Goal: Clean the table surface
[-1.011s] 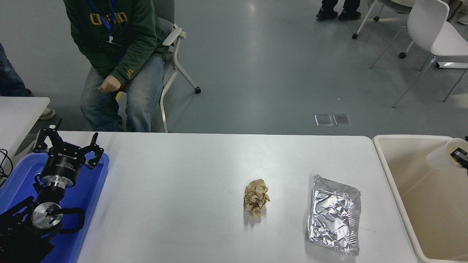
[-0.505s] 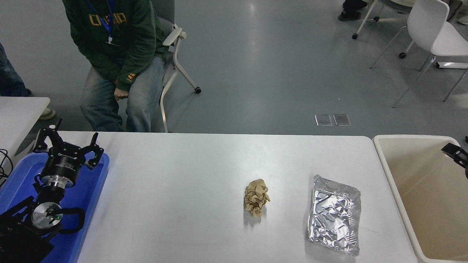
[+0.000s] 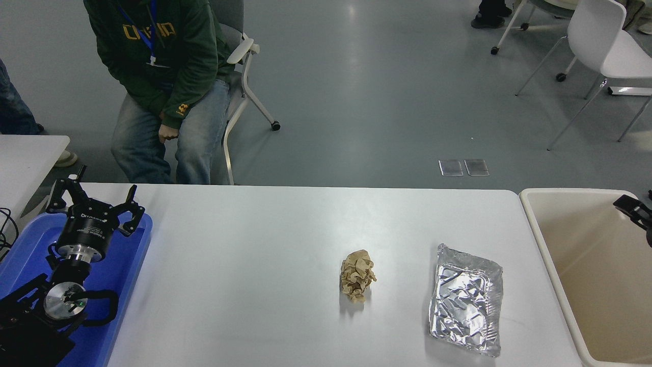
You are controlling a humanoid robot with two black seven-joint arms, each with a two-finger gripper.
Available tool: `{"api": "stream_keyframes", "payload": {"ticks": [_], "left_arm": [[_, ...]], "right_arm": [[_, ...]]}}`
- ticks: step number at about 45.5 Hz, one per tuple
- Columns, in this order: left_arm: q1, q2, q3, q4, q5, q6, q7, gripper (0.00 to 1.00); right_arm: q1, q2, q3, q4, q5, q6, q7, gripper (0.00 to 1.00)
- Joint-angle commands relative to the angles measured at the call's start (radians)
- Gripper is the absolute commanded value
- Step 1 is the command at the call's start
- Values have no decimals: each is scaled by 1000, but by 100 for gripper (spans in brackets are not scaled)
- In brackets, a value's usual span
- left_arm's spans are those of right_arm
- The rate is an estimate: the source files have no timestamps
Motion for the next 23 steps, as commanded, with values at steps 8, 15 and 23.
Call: {"api": "stream_keyframes", "payload": {"ticks": [8,15,23], "left_arm": [[0,0,0,0,0,0,0,100],[0,0,0,0,0,1,0,100],[0,0,0,0,0,0,0,100]], "right_arm": [[1,0,34,2,73,-1,-5,100],[10,-4,39,38,73,-1,-5,100],[19,-58,130,186,104,-1,-4,100]]}}
